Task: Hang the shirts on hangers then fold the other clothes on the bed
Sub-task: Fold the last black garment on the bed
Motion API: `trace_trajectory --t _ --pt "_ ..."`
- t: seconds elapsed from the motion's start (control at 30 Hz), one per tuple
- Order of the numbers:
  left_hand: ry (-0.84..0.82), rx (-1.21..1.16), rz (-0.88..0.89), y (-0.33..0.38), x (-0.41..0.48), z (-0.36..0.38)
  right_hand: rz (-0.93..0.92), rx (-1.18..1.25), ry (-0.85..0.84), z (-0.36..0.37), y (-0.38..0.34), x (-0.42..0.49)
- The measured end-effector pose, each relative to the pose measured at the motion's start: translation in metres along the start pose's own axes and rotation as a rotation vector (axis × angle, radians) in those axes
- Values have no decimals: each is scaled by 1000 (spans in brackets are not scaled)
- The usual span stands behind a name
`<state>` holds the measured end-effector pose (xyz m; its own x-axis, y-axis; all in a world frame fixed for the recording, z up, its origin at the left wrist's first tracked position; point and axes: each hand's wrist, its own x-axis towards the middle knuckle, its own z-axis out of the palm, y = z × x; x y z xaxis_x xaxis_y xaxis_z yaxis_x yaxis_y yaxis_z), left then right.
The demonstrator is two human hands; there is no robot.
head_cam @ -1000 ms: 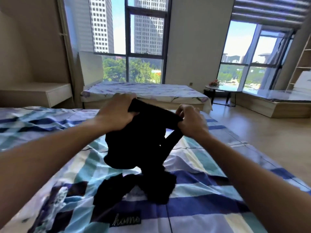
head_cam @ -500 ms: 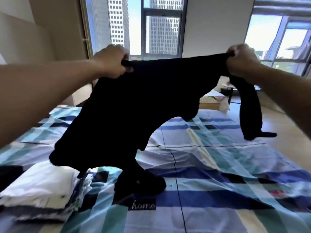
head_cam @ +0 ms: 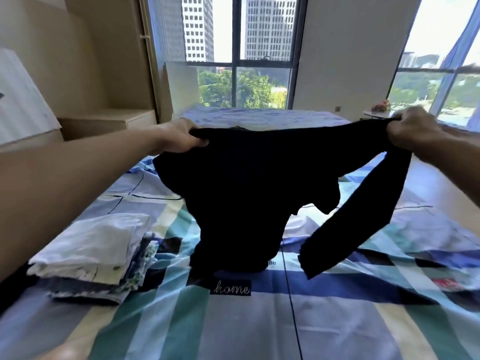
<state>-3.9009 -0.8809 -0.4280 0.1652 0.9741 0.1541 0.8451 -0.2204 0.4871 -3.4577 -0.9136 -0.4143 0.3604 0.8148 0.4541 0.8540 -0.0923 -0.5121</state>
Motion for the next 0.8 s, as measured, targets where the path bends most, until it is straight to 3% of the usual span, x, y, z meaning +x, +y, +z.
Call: trace_trajectory --t 0.23,0.4,0.5,0.63,0.8 --pt "-93 -126 87 43 -7 7 17 -64 -219 38 22 -15" --pt "-25 -149 150 56 -10 4 60 136 -489 61 28 -21" --pt "51 -166 166 51 -10 1 96 162 -498 63 34 -21" --pt "135 -41 107 23 -2 -4 136 188 -426 48 31 -25" --pt "52 388 5 11 -6 34 59 468 -576 41 -6 -45"
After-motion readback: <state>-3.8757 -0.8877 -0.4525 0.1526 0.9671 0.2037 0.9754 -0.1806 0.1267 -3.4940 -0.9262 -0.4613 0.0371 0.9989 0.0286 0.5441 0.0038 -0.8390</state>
